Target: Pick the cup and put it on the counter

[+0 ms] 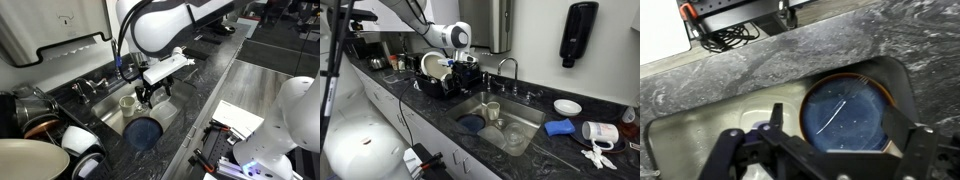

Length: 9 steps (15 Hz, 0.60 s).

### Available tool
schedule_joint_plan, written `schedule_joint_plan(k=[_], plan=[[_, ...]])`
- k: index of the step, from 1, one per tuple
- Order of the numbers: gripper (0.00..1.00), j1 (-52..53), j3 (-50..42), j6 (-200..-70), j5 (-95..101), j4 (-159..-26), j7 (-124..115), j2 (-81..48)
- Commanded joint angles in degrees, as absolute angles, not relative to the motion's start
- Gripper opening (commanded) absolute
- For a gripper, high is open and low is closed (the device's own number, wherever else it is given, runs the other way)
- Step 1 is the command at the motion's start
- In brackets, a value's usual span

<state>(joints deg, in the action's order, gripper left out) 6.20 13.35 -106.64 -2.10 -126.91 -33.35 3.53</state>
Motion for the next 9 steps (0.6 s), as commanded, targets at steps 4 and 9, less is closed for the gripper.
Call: schedule_joint_plan(k=[4,9], plan=[[1.00,7.2,10.0,-109.5,18.8,-123.8,-29.0,-4.3],[1.00,6.5,7.9,-125.6,25.8,-126.0,-19.2,-7.6]])
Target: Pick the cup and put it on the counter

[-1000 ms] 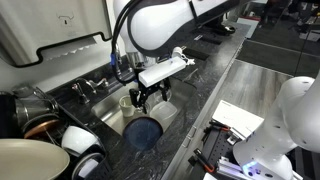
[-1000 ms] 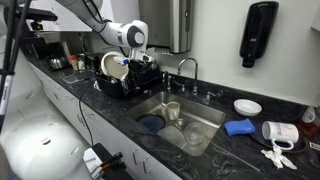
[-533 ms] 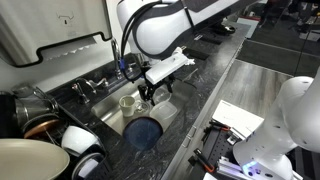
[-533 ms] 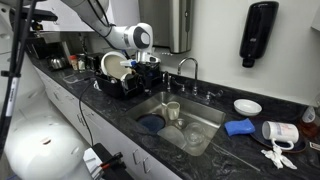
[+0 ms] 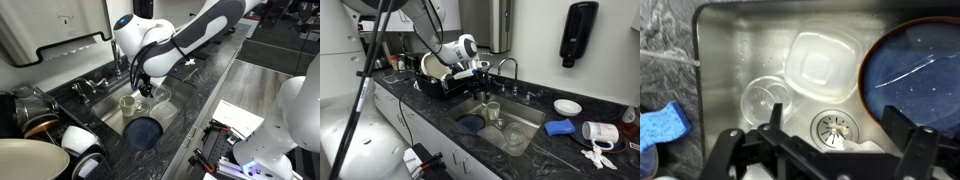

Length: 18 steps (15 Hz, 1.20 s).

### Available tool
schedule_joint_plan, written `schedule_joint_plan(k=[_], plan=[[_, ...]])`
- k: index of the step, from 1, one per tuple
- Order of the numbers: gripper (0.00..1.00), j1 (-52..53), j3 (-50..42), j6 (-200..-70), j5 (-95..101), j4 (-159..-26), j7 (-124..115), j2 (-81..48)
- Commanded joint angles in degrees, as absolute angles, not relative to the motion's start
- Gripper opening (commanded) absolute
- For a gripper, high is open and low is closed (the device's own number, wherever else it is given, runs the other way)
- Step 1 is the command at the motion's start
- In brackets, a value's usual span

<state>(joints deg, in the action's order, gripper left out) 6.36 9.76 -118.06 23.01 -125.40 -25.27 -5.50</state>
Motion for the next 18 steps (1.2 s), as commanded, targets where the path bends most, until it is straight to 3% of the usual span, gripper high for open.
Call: schedule_joint_plan(k=[1,4,5,11,18], plan=[[1.00,6.0,7.2,-128.8,25.9,-126.9,-15.9,-7.7],[1.00,4.3,5.2,-137.6,22.8,-128.7,-4.1,-8.3],[1.00,6.3,5.1,-133.0,23.9,-127.1,-10.5,-8.2],[1.00,5.4,4.4,-136.0,23.5,-127.9,-5.6,-8.3],[1.00,0.0,4.1,-164.1,19.7,-129.2,20.3,-17.3]])
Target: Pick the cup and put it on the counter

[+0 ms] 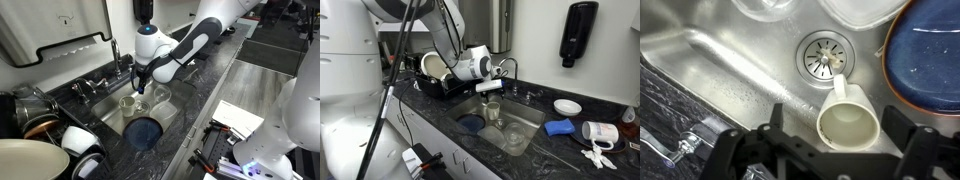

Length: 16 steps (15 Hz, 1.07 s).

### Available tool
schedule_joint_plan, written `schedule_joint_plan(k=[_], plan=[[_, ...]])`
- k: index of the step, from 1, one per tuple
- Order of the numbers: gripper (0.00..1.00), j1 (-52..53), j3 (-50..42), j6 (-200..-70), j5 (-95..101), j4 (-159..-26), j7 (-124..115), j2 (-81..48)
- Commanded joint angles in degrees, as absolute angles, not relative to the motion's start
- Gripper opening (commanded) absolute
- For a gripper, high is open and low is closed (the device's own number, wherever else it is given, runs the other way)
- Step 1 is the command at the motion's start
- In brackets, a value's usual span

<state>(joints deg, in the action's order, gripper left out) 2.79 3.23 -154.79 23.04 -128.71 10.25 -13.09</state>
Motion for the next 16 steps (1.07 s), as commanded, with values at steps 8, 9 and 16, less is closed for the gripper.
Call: schedule_joint_plan(k=[8,9,16], plan=[[1.00,-27.4,32.2,-179.2,6.6,-128.0,54.6,-31.3],[1.00,-31.5,36.5,-177.6,5.4,-127.4,58.6,-33.1],[1.00,-48.1,49.7,-159.4,2.6,-126.3,67.5,-34.9]])
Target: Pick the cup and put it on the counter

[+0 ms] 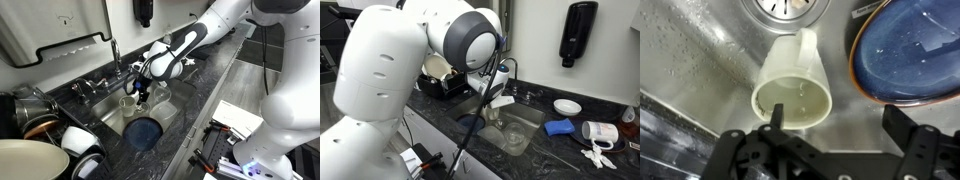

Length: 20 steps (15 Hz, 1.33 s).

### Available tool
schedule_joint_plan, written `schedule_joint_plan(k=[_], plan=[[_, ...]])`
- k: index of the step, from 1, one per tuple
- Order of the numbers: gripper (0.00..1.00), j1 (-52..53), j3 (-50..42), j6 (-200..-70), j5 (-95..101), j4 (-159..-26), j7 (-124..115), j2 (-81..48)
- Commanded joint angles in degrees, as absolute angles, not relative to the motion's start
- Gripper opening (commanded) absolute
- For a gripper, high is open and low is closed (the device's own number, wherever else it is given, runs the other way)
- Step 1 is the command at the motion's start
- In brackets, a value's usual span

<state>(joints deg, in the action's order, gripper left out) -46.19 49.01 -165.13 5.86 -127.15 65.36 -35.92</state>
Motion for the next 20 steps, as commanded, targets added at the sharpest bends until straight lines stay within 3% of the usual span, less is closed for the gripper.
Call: schedule_joint_plan(k=[1,6,14,20], plan=[[1.00,-47.2,48.3,-158.0,1.4,-126.4,65.5,-32.8],[1.00,-42.1,43.2,-154.2,-3.1,-124.7,63.2,-29.7],[1.00,-19.4,22.8,-158.0,-2.0,-119.2,55.6,-31.0],[1.00,-11.4,16.4,-157.5,-1.3,-115.8,52.5,-34.4]])
